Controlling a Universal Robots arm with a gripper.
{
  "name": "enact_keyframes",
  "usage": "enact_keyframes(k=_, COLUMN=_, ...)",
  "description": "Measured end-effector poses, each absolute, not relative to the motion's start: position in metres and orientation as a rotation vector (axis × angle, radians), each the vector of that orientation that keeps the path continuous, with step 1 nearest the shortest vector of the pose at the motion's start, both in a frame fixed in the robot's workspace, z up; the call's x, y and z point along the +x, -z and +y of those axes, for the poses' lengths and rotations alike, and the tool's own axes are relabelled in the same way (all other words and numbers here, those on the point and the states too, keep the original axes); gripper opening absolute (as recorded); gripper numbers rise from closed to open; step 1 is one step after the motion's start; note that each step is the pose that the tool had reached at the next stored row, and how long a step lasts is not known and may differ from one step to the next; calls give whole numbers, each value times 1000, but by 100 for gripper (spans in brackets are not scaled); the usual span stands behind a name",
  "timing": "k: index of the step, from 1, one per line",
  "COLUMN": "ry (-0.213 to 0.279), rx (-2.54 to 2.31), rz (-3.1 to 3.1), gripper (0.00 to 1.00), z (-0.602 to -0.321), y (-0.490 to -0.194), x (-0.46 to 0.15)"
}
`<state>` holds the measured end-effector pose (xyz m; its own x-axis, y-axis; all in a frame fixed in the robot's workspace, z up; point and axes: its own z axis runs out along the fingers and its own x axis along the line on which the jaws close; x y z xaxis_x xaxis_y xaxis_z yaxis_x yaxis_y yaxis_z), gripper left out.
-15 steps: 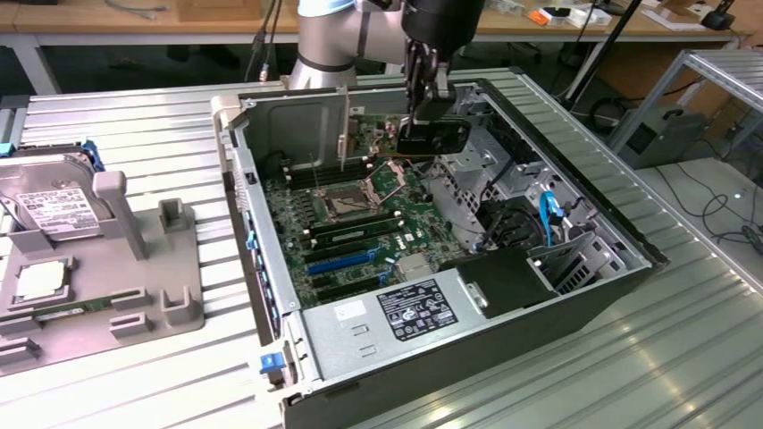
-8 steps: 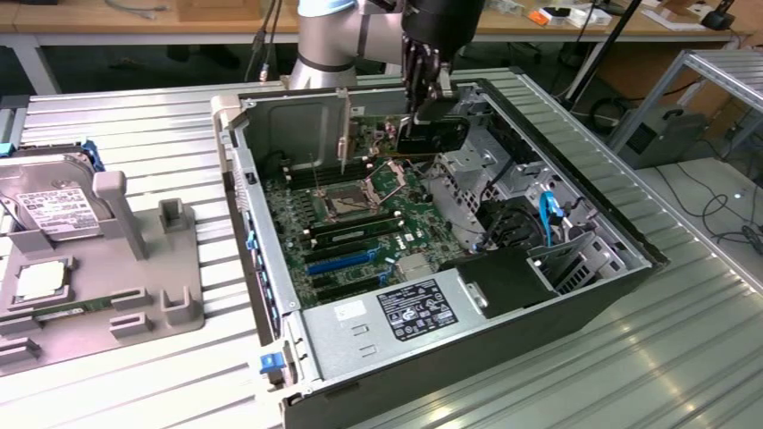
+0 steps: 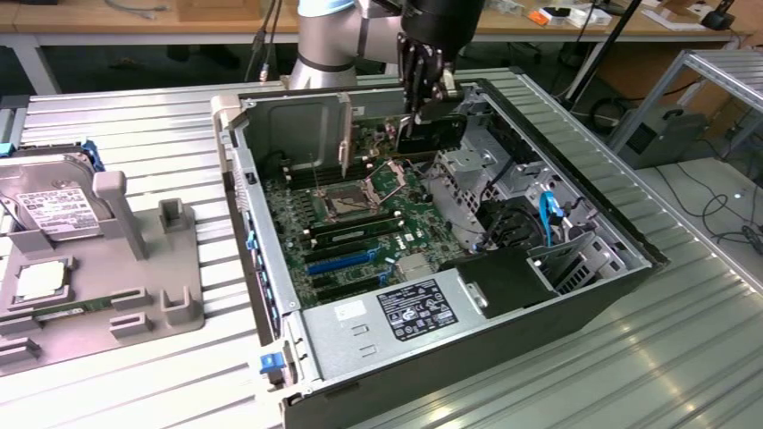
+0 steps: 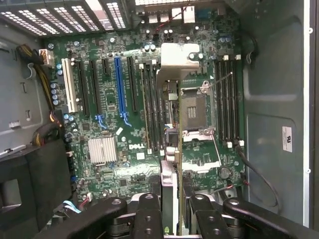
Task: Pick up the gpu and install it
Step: 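Insert the gpu into the slot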
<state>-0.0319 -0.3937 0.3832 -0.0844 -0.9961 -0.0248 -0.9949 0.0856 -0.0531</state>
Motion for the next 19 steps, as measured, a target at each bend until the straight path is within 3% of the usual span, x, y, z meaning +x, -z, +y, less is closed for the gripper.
enact_keyframes(k=10, ry=30, rx=-2198, rz=2166, gripper=27, z=-394, y=-383, x=-32)
enact_keyframes(k=11, ry=25, rx=-2201, rz=2168, gripper=27, z=-394, y=-383, x=-32)
enact_keyframes(k=14, ry=-59, rx=-2237, rz=2207, gripper=27, z=-394, y=-382, x=-32)
enact_keyframes(k=19, ry=-60, rx=-2237, rz=2207, gripper=27, z=-394, y=-381, x=-32)
